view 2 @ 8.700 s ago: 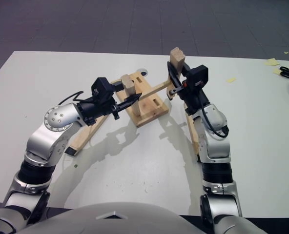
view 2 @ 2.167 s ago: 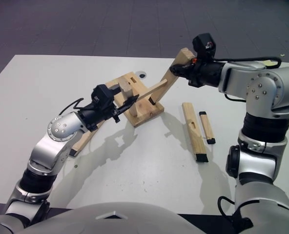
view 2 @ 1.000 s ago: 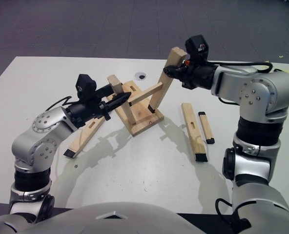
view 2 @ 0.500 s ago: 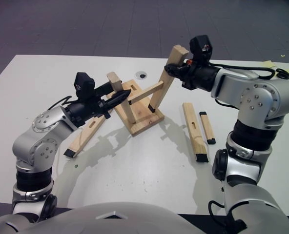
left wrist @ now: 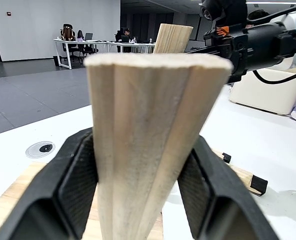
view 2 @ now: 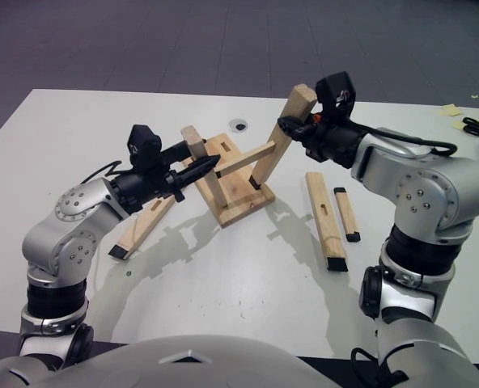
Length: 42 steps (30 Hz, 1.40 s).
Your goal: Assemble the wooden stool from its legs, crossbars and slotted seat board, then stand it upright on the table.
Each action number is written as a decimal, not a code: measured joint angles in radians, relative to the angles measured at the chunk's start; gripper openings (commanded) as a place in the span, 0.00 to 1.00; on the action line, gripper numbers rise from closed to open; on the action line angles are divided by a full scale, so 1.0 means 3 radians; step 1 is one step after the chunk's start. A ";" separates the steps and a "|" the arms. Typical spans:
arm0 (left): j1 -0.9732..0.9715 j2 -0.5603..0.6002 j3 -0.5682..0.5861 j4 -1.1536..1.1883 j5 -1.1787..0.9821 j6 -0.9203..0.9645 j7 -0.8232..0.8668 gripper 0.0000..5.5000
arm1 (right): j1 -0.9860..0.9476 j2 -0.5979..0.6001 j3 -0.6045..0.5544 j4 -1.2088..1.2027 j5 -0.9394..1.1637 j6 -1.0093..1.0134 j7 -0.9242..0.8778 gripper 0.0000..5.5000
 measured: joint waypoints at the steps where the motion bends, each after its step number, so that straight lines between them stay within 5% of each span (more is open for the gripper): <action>1: 0.0001 0.0000 0.0000 0.0000 0.0002 0.0000 -0.0004 0.39 | 0.0016 -0.0030 0.0035 -0.0010 -0.0004 -0.0048 0.0006 0.20; 22: -0.0005 -0.0049 -0.0023 0.0105 0.0009 -0.0123 -0.0022 0.39 | -0.0340 0.0334 -0.0312 0.0246 -0.0047 0.0493 -0.0045 0.19; 42: 0.0002 -0.0027 -0.0031 0.0190 0.0060 -0.0156 -0.0010 0.39 | -0.0339 0.0220 -0.0018 0.0656 0.0142 0.0182 -0.0158 0.19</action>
